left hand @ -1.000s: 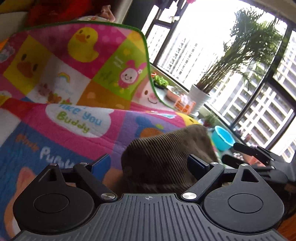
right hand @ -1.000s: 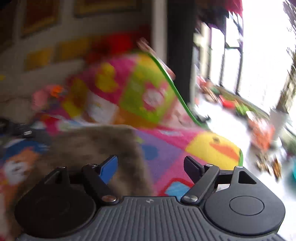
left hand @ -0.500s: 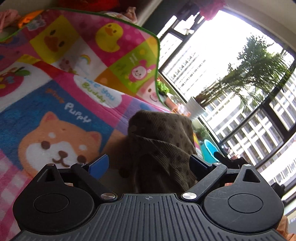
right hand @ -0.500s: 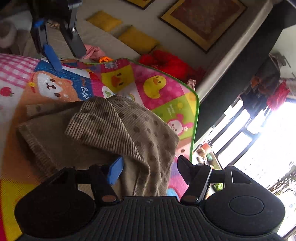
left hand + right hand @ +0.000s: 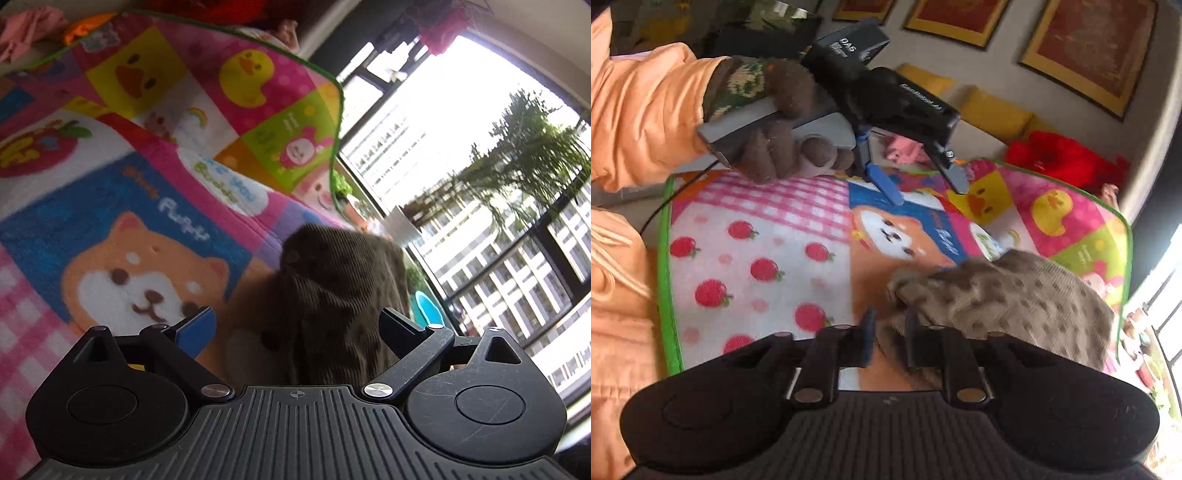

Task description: Fold clothes

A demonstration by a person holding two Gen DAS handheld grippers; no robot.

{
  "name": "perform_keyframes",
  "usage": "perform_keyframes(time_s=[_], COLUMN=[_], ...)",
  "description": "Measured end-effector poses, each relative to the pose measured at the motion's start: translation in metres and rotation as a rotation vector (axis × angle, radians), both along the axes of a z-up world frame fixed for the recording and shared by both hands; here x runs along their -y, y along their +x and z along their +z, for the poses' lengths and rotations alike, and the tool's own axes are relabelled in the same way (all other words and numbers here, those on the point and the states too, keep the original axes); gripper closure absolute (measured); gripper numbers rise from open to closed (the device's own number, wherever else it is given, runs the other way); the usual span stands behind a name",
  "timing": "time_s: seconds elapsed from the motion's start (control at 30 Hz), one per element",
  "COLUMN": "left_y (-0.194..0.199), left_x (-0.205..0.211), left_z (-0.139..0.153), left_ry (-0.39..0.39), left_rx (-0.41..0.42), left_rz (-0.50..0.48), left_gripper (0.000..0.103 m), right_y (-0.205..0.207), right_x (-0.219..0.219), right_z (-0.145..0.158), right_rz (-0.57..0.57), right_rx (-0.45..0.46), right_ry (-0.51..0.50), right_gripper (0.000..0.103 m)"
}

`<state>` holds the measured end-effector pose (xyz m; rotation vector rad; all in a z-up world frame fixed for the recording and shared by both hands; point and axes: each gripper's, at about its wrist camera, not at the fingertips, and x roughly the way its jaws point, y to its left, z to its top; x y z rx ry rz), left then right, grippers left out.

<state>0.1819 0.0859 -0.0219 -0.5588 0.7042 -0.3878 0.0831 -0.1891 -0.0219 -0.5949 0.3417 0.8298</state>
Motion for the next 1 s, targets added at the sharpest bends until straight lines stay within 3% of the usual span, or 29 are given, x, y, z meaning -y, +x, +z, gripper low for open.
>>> perform_keyframes(time_s=[0.1,0.17,0.33,0.47,0.6,0.8,0.87,1.0], left_y=[0.001,0.003,0.031,0.065,0.089,0.113,0.117,0.115], left_x=[0.02,0.036,0.071,0.092,0.105,0.104,0.103,0.101], left_z=[0.001,0.009,0.028,0.019,0.016,0.008,0.005,0.005], left_ry=[0.018,0.042,0.107,0.135,0.228,0.323,0.341,0.372], left_rx=[0.024,0.063,0.179,0.115,0.09,0.025,0.008,0.002], left_rz=[-0.072,-0.125,-0.177,-0.179,-0.169,-0.165,-0.167,-0.174], left_gripper=[0.005,0.005,0.005,0.005,0.005,0.005,0.005,0.005], right_y=[0.013,0.031,0.087,0.134,0.176,0.227,0.249,0.286], right_x=[0.018,0.032,0.082,0.117,0.121,0.092,0.075,0.041], right_z=[0.005,0.014,0.039,0.041,0.038,0.045,0.039,-0.003], right_rz=[-0.12,-0.217,-0.461,-0.644,-0.751,-0.663,-0.653,-0.701], right_rx=[-0.01,-0.029,-0.149,-0.286,-0.367,-0.361,-0.332,-0.253], right_ry=[0.058,0.125,0.333,0.455,0.432,0.456,0.385,0.057], right_gripper=[0.061,0.029,0.0,0.0,0.0,0.0,0.0,0.0])
